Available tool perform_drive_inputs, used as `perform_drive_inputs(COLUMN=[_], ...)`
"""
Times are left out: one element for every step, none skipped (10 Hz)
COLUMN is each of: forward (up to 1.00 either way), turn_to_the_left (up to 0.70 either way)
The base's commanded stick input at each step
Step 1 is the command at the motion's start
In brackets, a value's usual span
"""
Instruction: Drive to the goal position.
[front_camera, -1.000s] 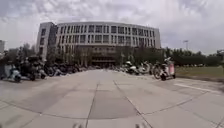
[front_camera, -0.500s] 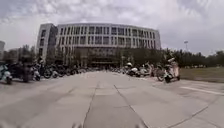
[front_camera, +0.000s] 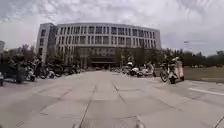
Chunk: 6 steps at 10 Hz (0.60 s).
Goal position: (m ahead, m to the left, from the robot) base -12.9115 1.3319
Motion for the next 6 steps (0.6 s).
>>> perform_drive_inputs(forward=[0.7, 0.7, 0.7, 0.7, 0.7, 0.7], turn_to_the_left=[0.0, 0.0, 0.0, 0.0, 0.0, 0.0])
